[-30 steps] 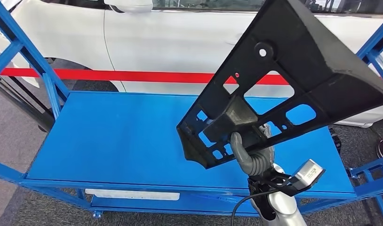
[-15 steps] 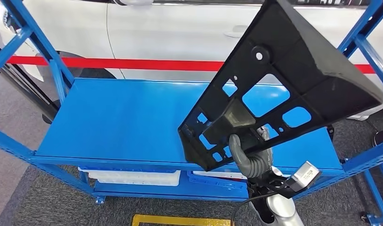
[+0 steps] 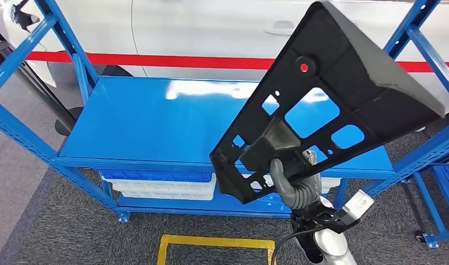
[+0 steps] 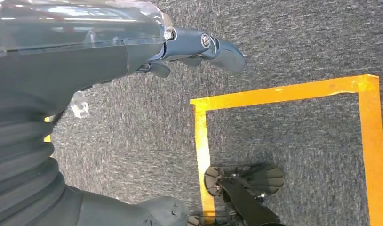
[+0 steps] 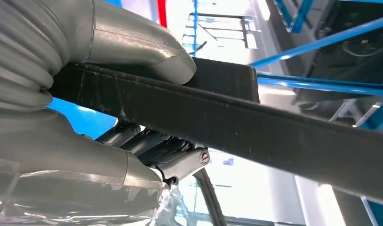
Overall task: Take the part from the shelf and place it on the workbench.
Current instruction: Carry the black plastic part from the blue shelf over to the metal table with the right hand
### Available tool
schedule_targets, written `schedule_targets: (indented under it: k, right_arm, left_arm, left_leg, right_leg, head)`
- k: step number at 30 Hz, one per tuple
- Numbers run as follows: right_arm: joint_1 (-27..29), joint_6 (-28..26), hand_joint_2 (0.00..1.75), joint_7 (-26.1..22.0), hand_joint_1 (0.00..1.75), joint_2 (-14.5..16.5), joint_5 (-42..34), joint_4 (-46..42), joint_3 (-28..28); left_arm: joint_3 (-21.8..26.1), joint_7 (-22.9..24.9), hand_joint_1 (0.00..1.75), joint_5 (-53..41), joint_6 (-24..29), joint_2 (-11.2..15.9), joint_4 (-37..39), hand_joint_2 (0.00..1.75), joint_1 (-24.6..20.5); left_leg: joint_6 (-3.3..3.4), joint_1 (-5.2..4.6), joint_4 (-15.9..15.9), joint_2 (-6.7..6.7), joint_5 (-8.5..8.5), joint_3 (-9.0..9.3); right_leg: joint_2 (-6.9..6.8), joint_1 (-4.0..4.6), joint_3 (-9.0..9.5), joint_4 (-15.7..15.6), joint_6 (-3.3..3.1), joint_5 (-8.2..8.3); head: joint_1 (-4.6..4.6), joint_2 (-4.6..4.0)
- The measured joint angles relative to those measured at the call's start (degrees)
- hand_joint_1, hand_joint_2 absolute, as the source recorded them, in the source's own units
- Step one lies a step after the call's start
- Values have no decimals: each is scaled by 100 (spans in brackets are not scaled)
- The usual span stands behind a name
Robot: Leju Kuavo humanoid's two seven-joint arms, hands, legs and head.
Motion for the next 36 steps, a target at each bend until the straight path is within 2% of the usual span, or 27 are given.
schedule_targets:
  k: [2,3,4,5,7,8,9,10,12,14,15,17,18,19,20,22,23,24,25,26,27,29,30,31,33,34,36]
  right_arm:
    - [-22,-5,175,9,175,0,-14,2,-11]
    - [-31,-7,175,15,175,0,-15,5,-16]
    - [-41,-8,175,21,175,2,-16,8,-19]
    - [-51,-8,175,26,175,3,-18,12,-20]
    - [-63,-8,175,30,175,7,-22,18,-23]
    - [-63,-8,175,33,175,7,-24,21,-25]
    - [-63,-9,175,38,175,7,-26,25,-27]
    - [-65,-14,175,47,175,7,-28,29,-27]
    - [-69,-38,175,72,175,7,-32,34,-30]
    - [-70,-63,175,91,175,7,-35,34,-34]
    - [-71,-68,175,97,175,7,-38,33,-36]
    - [-70,-68,175,103,175,6,-43,33,-38]
    - [-70,-69,175,103,175,5,-44,33,-40]
    - [-68,-72,175,104,175,5,-46,33,-42]
    - [-66,-75,175,104,175,4,-48,33,-44]
    - [-64,-79,175,105,175,4,-49,33,-48]
    - [-62,-79,175,105,175,4,-49,34,-48]
    - [-59,-81,175,105,175,4,-49,34,-49]
    - [-55,-84,175,105,175,4,-49,35,-49]
    - [-46,-90,175,103,175,4,-47,34,-49]
    - [-32,-98,175,98,175,4,-42,33,-49]
    - [14,-110,175,77,175,4,-18,11,-51]
    - [45,-113,175,62,175,4,-4,-5,-53]
    - [77,-113,175,45,175,4,7,-24,-54]
    - [130,-118,175,20,175,5,34,-44,-57]
    - [145,-128,175,11,175,5,56,-50,-58]
    - [165,-166,175,2,175,7,103,-65,-60]
  left_arm:
    - [-33,0,0,-15,-25,15,3,175,6]
    - [-48,-1,0,-19,-32,26,5,175,12]
    - [-61,-1,0,-22,-37,36,8,175,18]
    - [-70,-2,0,-24,-39,45,10,175,23]
    - [-82,-2,0,-26,-43,49,12,175,25]
    - [-85,-2,0,-28,-45,50,12,175,24]
    - [-86,-3,0,-32,-47,54,12,175,23]
    - [-88,-4,0,-37,-50,58,13,175,22]
    - [-93,-13,0,-61,-46,68,14,175,12]
    - [-116,-21,0,-110,-26,67,14,175,-14]
    - [-133,-24,0,-132,-13,63,14,175,-28]
    - [-174,-26,0,-152,0,51,14,175,-37]
    - [-193,-25,0,-156,2,37,14,175,-40]
    - [-208,-24,0,-158,1,25,14,175,-43]
    - [-217,-22,0,-160,1,14,14,175,-48]
    - [-226,-22,0,-162,1,4,14,175,-56]
    - [-228,-22,0,-169,1,4,14,175,-57]
    - [-232,-22,0,-185,5,2,14,175,-56]
    - [-239,-23,0,-205,16,-8,14,175,-57]
    - [-250,-23,0,-230,43,-25,14,175,-59]
    - [-264,-21,0,-250,79,-52,14,175,-64]
    - [-298,-10,0,-274,171,-131,14,175,-76]
    - [-315,-4,0,-279,204,-170,14,175,-82]
    - [-331,-1,0,-283,230,-203,14,175,-85]
    - [-359,0,0,-284,255,-245,14,175,-84]
    - [-369,0,0,-283,263,-258,14,175,-82]
    - [-378,0,0,-283,271,-281,14,175,-86]
  left_leg:
    - [-74,14,-30,-2,107,-26]
    - [-107,21,-11,-7,76,-58]
    - [-135,25,85,-12,-63,-108]
    - [-161,32,287,-17,-310,-177]
    - [-211,58,975,-18,-901,-325]
    - [-235,71,1319,-18,-1051,-363]
    - [-257,82,1545,-17,-1052,-345]
    - [-273,92,1588,-17,-927,-244]
    - [-283,108,1105,-17,-661,235]
    - [-244,94,316,-24,-746,795]
    - [-209,81,66,-29,-841,939]
    - [-109,61,-47,-33,-850,937]
    - [-59,65,-57,-21,-795,893]
    - [-4,71,-64,-9,-727,836]
    - [45,82,-74,6,-651,770]
    - [95,80,-67,24,-508,606]
    - [99,75,-58,29,-438,516]
    - [97,71,-45,32,-369,414]
    - [89,68,-29,33,-304,313]
    - [80,67,-13,32,-246,218]
    - [66,66,4,30,-191,141]
    - [20,51,25,20,-93,43]
    - [-12,46,21,16,-40,23]
    - [-48,45,5,15,14,10]
    - [-120,54,-21,11,89,-11]
    - [-150,60,29,6,9,-53]
    - [-189,78,454,-4,-482,-199]
  right_leg:
    - [-11,7,1,-139,-45,51]
    - [-22,-3,-40,-165,-84,119]
    - [-37,-19,-95,-189,-130,196]
    - [-51,-36,-167,-207,-166,274]
    - [-64,-23,-347,-196,-201,417]
    - [-68,-20,-447,-182,-199,487]
    - [-72,-21,-551,-161,-190,554]
    - [-75,-25,-661,-128,-176,615]
    - [-75,-39,-869,-34,-129,716]
    - [-76,-37,-1015,62,-62,797]
    - [-79,-33,-1048,88,-27,837]
    - [-80,-30,-1071,78,48,936]
    - [-70,-40,-1096,89,82,925]
    - [-57,-50,-1146,163,114,806]
    - [-44,-60,-1223,335,142,578]
    - [-30,-73,-1418,976,183,-30]
    - [-28,-75,-1485,1328,200,-208]
    - [-27,-74,-1491,1580,209,-239]
    - [-26,-74,-1414,1670,208,-146]
    - [-25,-73,-1239,1566,198,15]
    - [-21,-72,-961,1276,176,147]
    - [-12,-48,-322,458,111,135]
    - [-6,-30,-110,143,75,73]
    - [-2,-9,-12,-38,39,27]
    - [-12,-8,-61,-116,-40,113]
    - [-21,-18,-112,-131,-88,181]
    - [-43,-37,-256,-152,-169,331]
  head:
    - [17,0]
    - [26,0]
    - [13,0]
    - [-2,0]
    - [-29,-1]
    - [-33,-1]
    - [-32,-1]
    - [-35,-1]
    - [-36,0]
    - [-35,0]
    - [-35,0]
    - [-30,0]
    - [-32,0]
    - [-25,0]
    - [-17,0]
    - [-5,0]
    - [-5,0]
    - [-5,0]
    - [-5,0]
    - [-5,0]
    - [-5,0]
    - [-5,0]
    - [-4,0]
    - [3,0]
    - [13,0]
    - [10,0]
    - [-23,0]
